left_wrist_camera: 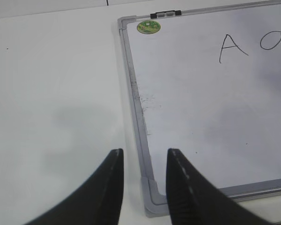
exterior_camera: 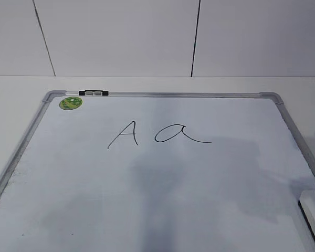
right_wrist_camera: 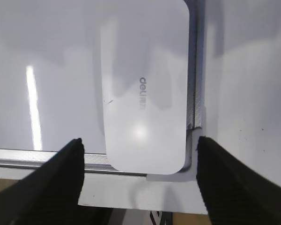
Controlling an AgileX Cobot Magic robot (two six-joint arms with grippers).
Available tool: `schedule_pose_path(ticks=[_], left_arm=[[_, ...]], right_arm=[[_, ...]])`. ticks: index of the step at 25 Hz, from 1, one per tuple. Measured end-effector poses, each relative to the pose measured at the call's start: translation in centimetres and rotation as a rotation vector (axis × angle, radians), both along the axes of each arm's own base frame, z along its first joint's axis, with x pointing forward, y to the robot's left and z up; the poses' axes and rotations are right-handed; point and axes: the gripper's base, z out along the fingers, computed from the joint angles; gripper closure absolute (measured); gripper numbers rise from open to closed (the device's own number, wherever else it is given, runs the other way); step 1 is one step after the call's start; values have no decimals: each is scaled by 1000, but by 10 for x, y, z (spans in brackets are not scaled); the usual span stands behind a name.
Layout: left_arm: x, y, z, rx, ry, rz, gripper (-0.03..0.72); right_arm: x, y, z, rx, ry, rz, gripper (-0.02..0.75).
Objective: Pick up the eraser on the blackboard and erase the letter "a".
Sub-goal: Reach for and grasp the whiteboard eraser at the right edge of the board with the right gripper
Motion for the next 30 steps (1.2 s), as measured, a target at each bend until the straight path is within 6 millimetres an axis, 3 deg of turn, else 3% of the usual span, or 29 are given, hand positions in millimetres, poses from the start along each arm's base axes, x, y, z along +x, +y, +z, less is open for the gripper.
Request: schedule_pose_path(ticks=[19,30], left_arm=[[0,0,0,0,0,0,454],[0,0,0,0,0,0,454]], right_arm=[[14,5,-7,9,49,22,146],[26,11,-14,-76,99,58,146]])
